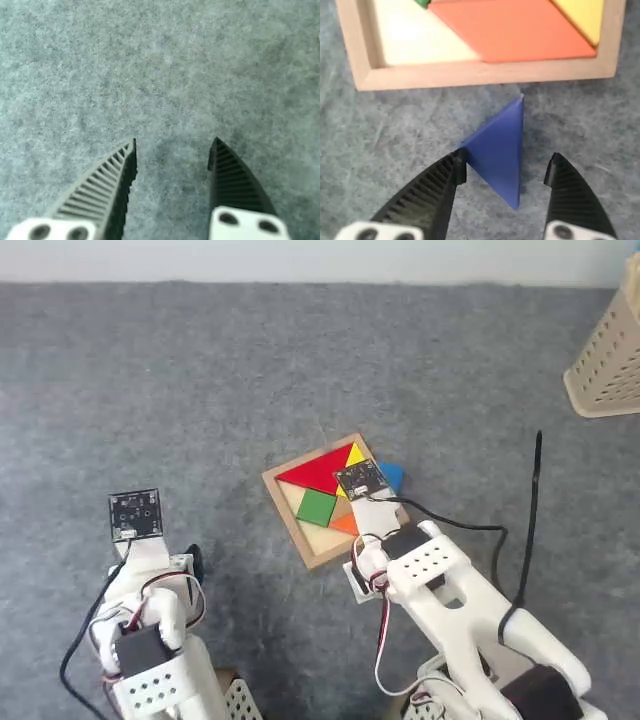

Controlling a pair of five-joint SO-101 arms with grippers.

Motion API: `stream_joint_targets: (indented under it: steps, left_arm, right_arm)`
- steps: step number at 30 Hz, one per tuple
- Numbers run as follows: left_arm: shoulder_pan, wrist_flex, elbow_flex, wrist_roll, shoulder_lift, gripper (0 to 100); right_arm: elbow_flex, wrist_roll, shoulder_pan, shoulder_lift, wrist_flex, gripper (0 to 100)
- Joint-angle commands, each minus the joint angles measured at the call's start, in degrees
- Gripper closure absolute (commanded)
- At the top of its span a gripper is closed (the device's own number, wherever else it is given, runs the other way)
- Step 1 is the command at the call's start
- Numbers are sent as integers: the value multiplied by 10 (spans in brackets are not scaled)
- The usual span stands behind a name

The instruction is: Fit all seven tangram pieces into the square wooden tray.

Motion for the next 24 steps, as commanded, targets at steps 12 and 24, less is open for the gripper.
stream_joint_targets:
  steps: [12,24]
  left_arm:
    - [1,2,-3,5,-6,775]
    - [1,2,-3,5,-6,775]
  right_arm:
    - [44,9,0,-29,-67,739]
    - [45,7,0,-52,-72,850]
